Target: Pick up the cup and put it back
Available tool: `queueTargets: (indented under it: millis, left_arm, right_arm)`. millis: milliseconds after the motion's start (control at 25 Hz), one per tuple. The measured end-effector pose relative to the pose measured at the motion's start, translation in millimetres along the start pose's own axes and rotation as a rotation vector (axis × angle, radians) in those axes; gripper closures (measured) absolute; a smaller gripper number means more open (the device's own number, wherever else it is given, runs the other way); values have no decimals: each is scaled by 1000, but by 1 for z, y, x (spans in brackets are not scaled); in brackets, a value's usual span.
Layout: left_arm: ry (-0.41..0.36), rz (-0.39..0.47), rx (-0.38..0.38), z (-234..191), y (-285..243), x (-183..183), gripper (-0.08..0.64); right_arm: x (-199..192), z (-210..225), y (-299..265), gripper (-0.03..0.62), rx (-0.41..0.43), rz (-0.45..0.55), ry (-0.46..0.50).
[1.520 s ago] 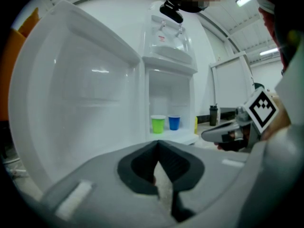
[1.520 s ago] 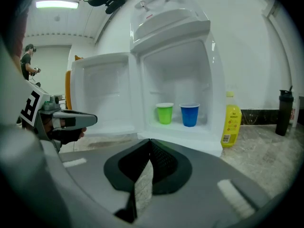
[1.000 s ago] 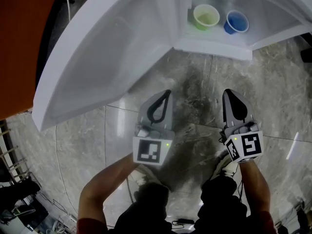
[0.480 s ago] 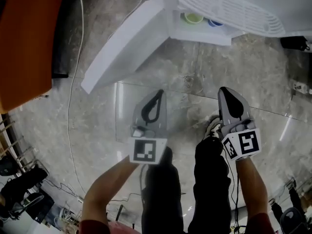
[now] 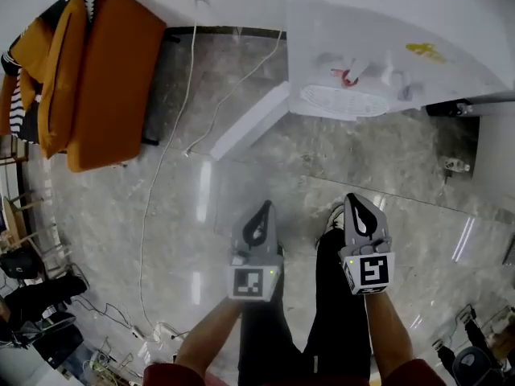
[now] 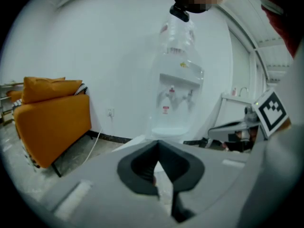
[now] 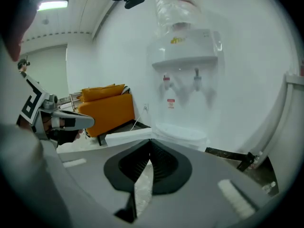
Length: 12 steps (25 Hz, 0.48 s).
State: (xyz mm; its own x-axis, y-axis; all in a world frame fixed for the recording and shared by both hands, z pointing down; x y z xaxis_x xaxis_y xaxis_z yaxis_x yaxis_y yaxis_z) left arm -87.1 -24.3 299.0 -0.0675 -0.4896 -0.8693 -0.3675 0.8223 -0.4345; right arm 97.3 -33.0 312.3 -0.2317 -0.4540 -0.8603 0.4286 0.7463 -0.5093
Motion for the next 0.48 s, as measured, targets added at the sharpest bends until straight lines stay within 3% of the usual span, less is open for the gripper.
queueTargets:
  millis: [240,480]
  left_arm:
    - [-63,-25,17,23,52,102,560]
    - [-103,24,13,52,94,210,560]
  right_arm:
    - [102,3,60,591,-19,22,-44]
    - [210,23,128,591,-51,87,-16]
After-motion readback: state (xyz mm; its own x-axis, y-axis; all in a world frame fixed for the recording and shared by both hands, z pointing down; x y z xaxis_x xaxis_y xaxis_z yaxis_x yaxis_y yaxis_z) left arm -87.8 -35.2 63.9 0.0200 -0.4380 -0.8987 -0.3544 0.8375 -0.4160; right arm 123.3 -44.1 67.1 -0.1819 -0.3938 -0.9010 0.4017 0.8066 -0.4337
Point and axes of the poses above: the fingertips, and each gripper's own axes: y backward along the fingers, z to its right, x out of its top, the point moved 4 cm from there along y, backward along the fingers, and after that the axes turned 5 degrees about y, right-handed, at the moved point
